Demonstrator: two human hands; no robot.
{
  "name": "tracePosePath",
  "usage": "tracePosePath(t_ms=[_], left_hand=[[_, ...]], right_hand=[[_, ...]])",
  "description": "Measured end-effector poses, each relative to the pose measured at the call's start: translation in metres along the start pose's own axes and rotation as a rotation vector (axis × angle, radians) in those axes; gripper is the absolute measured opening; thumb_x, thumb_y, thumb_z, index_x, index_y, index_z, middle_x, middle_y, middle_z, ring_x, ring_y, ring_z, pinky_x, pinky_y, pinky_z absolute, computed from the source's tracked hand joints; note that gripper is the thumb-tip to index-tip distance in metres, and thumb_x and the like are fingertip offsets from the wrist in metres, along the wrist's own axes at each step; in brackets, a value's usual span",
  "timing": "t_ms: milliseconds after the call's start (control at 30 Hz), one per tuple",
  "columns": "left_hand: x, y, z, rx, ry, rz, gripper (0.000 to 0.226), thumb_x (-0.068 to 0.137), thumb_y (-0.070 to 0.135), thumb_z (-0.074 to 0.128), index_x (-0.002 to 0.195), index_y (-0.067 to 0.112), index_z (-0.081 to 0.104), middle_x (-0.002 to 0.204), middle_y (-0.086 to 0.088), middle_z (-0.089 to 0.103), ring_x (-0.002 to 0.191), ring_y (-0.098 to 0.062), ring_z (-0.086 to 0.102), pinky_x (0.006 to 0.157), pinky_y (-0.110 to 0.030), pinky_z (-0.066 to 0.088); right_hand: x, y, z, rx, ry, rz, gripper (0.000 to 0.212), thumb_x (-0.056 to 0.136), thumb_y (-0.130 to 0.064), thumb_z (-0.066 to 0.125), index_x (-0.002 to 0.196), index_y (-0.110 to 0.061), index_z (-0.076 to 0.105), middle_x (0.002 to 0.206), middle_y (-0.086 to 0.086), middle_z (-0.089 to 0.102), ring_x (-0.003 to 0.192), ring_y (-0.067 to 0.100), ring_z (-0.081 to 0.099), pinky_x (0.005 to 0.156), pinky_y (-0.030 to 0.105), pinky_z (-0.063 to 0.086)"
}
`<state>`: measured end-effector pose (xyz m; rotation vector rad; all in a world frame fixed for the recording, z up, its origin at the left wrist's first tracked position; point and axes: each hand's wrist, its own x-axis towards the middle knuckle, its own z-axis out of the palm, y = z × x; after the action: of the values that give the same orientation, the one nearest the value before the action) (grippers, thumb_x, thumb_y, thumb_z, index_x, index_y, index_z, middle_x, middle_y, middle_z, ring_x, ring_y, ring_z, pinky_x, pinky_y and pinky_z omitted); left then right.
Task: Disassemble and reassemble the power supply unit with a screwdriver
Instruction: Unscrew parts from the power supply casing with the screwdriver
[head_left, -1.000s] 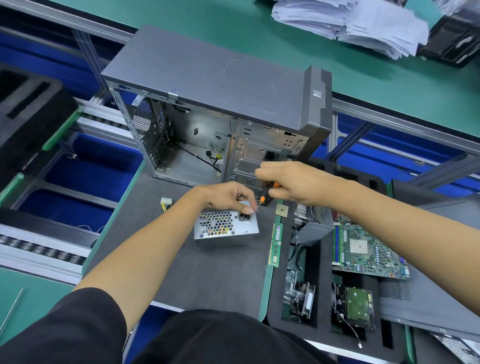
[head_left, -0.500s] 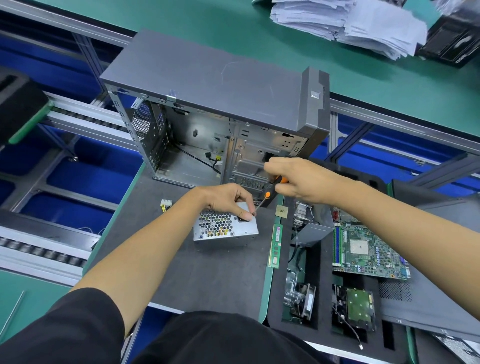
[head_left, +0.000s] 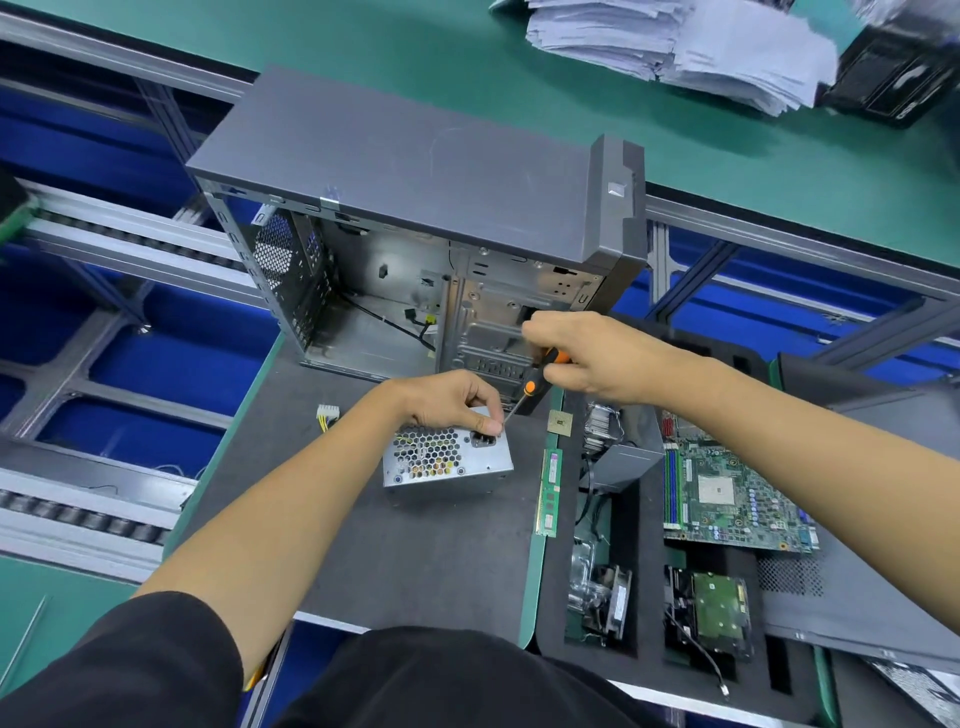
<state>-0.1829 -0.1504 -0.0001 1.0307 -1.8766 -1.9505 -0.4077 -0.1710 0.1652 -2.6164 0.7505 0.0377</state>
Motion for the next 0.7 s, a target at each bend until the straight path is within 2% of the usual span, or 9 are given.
tracePosePath(t_ms=[200,367,700], left_hand=[[-0.0010,0.0019,0.0006,0.023,-0.014,0.007,0.005,0.090,0.025,0.077,0.089,0.023,0.073,0.087,0.003,0.074,0.083,-0.010,0.068,0.083,-0.023,0.051],[-0.0013,0.0021,0.0007,0.013,-0.010,0.009,0.007,0.090,0.026,0.077,0.089,0.021,0.072,0.087,0.001,0.074,0.083,-0.013,0.068,0.083,-0.028,0.053],[-0.0003,0.0016,0.0014,0.033,0.014,-0.008,0.004,0.090,0.029,0.077,0.087,0.029,0.074,0.089,0.003,0.075,0.084,-0.008,0.069,0.079,-0.016,0.051]], right_hand=[[0.0000,-0.0009,-0.0002,0.012,0.010,0.016,0.019,0.083,-0.023,0.044,0.081,-0.031,0.028,0.082,-0.013,0.040,0.072,0.008,0.044,0.060,0.036,0.039],[0.0007,-0.0020,0.0000,0.003,0.000,0.025,0.020,0.085,-0.016,0.049,0.083,-0.026,0.032,0.082,-0.009,0.041,0.072,0.013,0.045,0.063,0.039,0.041],[0.0018,-0.0010,0.0013,0.036,0.023,0.048,0.018,0.084,-0.017,0.047,0.082,-0.029,0.032,0.082,-0.011,0.043,0.073,0.009,0.045,0.060,0.035,0.039]])
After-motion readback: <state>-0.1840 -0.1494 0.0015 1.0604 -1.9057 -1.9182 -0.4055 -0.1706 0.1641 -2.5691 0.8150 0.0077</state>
